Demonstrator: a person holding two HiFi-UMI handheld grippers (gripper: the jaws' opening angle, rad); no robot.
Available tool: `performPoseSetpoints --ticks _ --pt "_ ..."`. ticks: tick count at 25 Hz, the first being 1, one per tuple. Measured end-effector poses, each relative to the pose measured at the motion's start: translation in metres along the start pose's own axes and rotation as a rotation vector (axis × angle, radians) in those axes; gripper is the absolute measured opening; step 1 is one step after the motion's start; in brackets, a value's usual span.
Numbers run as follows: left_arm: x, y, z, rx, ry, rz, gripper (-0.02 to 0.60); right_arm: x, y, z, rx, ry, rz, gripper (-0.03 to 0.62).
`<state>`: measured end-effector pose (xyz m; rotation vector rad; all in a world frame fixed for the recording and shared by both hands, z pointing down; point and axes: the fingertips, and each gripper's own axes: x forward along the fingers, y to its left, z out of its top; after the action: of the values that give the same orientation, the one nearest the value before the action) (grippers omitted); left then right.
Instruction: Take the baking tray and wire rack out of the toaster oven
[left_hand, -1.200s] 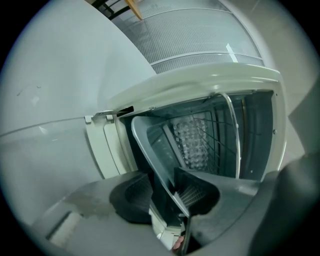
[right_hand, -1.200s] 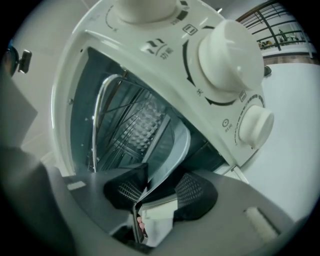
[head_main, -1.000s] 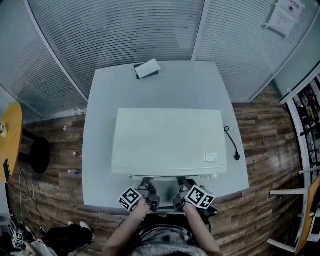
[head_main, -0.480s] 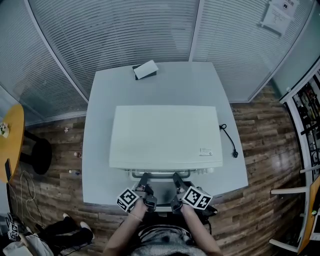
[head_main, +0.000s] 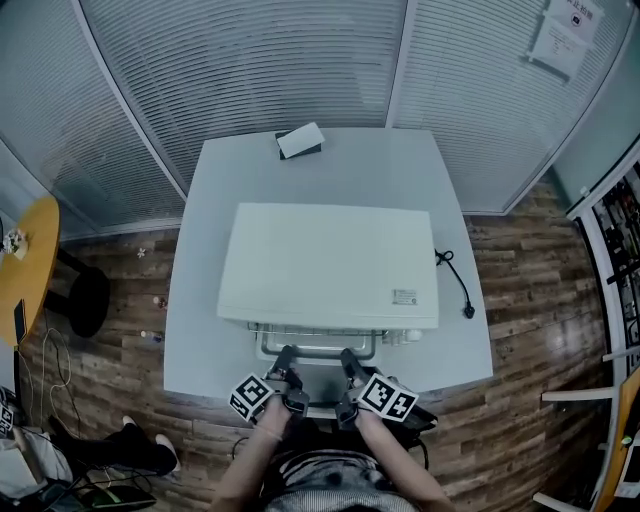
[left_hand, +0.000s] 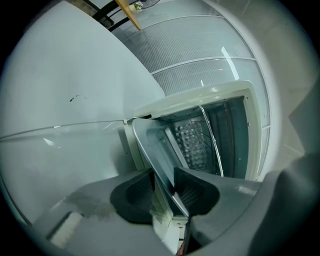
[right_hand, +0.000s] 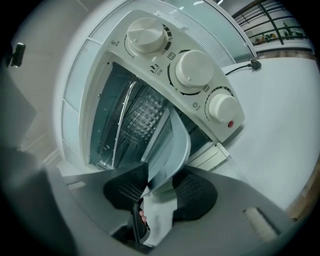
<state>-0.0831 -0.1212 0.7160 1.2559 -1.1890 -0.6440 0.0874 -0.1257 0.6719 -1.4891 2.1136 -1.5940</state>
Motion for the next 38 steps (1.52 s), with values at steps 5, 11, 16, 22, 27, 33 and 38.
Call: performPoseSetpoints --ticks 5,11,16,22,27,33,38 --pt "-0.006 0.001 -0.001 -0.008 -0.041 -0.006 0.127 -0.004 0.002 -0.002 -0.018 0.012 0.015 0.156" --pt "-0.013 0.006 -0.009 -0.017 -0.04 -0.001 0.123 -0.008 -0.005 -0.007 -0.026 0.041 0.011 0.156" --pt "-0.024 0.005 -0.01 -0.02 -0.024 -0.011 0.126 -0.015 0.002 -0.011 -0.041 0.01 0.022 0.158" --pt "-0.036 0.008 -0.01 -0.002 0.024 -0.004 0.126 -0.026 0.003 -0.025 -0.016 -0.028 0.012 0.158" --pt "-0.047 0.008 -0.012 -0.004 0.055 -0.014 0.126 -0.036 0.007 -0.034 -0.003 -0.065 0.02 0.158" --pt "-0.065 0.008 -0.018 -0.006 0.085 -0.029 0.13 -0.053 0.011 -0.043 0.009 -0.104 0.034 0.158" --pt "-0.083 0.009 -0.022 0.008 0.126 -0.042 0.133 -0.067 0.015 -0.055 0.01 -0.139 0.027 0.161"
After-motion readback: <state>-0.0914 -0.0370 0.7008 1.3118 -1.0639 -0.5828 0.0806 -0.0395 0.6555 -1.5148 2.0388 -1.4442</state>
